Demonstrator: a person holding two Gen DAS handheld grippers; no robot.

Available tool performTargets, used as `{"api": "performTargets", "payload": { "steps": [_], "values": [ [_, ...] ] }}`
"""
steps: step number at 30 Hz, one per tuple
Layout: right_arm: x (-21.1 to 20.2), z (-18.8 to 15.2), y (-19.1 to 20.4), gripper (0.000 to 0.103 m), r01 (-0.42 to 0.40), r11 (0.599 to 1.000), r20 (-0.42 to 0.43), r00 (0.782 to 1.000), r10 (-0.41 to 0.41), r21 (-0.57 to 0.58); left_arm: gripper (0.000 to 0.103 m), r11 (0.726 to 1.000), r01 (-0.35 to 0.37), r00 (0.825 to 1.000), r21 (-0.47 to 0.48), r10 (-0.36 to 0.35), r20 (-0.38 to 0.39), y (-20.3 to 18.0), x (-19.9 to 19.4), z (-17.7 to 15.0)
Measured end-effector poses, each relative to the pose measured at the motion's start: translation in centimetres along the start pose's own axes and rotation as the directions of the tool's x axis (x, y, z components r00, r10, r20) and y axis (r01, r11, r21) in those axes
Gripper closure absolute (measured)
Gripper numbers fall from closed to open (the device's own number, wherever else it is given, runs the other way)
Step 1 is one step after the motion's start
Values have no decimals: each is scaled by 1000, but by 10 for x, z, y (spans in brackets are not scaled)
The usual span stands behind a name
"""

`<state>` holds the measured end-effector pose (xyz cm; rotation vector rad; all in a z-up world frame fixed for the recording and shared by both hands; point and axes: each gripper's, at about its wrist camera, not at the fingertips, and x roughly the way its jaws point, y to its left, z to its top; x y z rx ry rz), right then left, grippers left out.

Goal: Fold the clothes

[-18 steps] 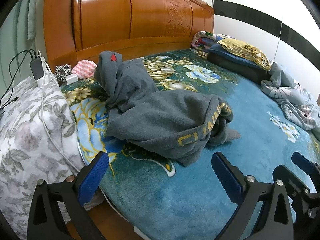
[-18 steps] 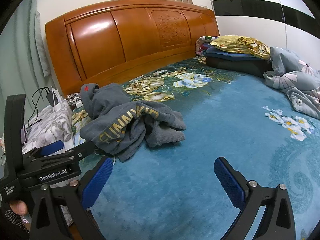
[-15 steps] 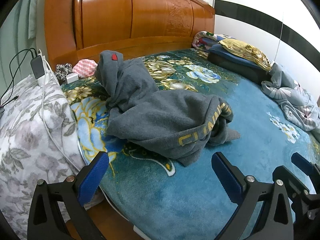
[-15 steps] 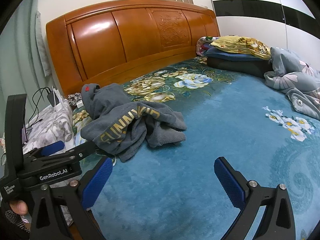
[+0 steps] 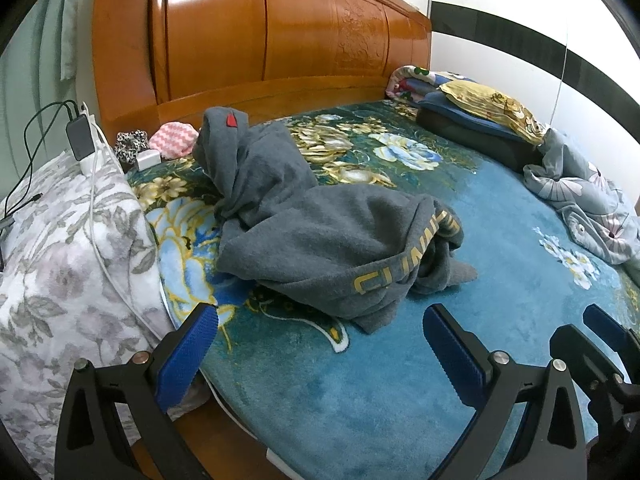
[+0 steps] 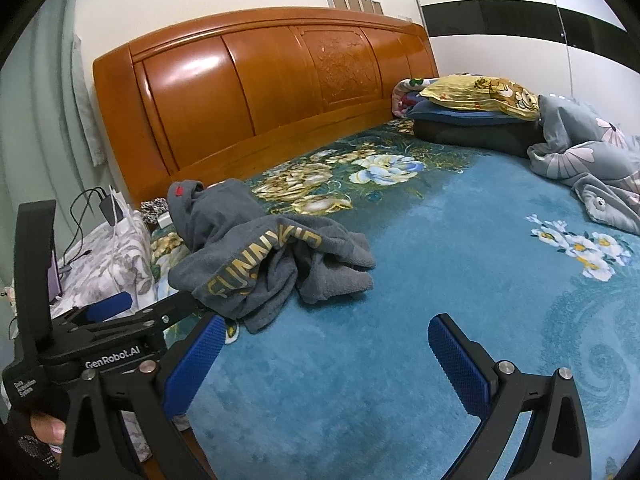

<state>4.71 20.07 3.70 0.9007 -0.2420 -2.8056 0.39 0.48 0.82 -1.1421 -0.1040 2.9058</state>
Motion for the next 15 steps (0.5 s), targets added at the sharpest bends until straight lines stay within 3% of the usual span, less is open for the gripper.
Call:
{"api": "performTargets", "payload": {
  "steps": [3, 15],
  "values": [
    [-3, 0, 0, 0, -37, 999, 16, 999, 37, 17, 0, 1000, -7, 1000, 8, 7, 14, -3, -4, -1],
    [-8, 3, -1, 0, -58, 998, 39, 998, 56, 38, 0, 1000, -12, 1000, 12, 12, 23, -7, -8, 0]
  ]
}}
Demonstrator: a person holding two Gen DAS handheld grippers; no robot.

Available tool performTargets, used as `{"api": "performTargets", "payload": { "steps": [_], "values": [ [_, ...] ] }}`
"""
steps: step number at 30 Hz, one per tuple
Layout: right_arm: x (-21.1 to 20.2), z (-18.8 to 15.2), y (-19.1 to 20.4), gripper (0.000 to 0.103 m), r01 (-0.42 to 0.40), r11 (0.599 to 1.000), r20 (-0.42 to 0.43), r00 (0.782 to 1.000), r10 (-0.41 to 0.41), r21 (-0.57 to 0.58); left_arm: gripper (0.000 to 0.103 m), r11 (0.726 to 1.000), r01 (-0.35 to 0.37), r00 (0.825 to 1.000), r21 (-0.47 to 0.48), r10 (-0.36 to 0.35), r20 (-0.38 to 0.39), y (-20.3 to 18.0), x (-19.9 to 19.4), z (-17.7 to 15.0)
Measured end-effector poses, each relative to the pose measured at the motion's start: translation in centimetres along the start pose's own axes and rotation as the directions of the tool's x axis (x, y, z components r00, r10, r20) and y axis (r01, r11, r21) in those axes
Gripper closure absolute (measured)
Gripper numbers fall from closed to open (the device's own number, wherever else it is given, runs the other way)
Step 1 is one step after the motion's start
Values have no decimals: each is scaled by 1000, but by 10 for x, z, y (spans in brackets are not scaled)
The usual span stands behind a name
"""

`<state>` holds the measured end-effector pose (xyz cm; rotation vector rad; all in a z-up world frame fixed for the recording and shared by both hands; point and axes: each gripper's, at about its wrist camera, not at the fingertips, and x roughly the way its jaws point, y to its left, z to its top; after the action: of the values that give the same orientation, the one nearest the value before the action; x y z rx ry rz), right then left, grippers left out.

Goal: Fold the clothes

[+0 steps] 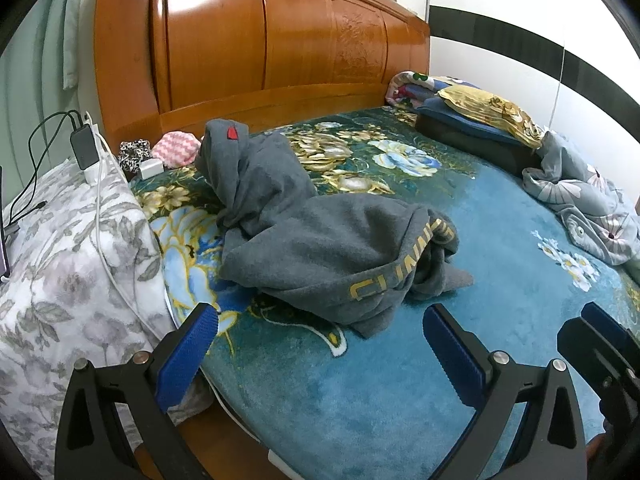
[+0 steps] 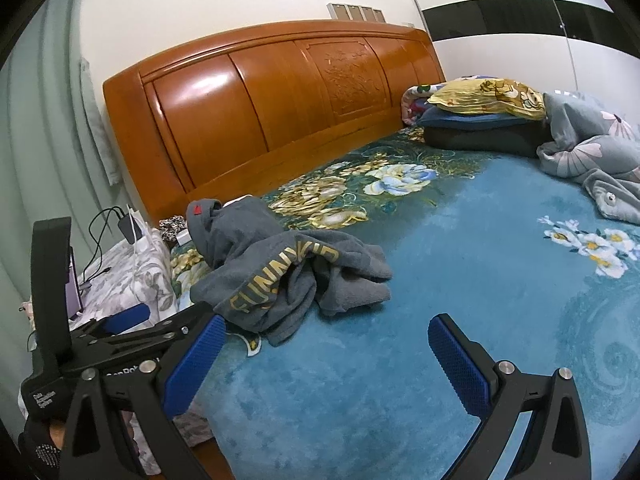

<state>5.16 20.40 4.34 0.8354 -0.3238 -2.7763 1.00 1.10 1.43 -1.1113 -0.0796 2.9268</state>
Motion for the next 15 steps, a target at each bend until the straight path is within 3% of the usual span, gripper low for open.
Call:
{"api": "performTargets", "payload": {
  "steps": [15],
  "values": [
    [-7, 3, -4, 0, -16, 1000, 51, 999, 15, 14, 0, 1000, 3, 1000, 22, -4, 23, -5, -6, 1]
  ]
}}
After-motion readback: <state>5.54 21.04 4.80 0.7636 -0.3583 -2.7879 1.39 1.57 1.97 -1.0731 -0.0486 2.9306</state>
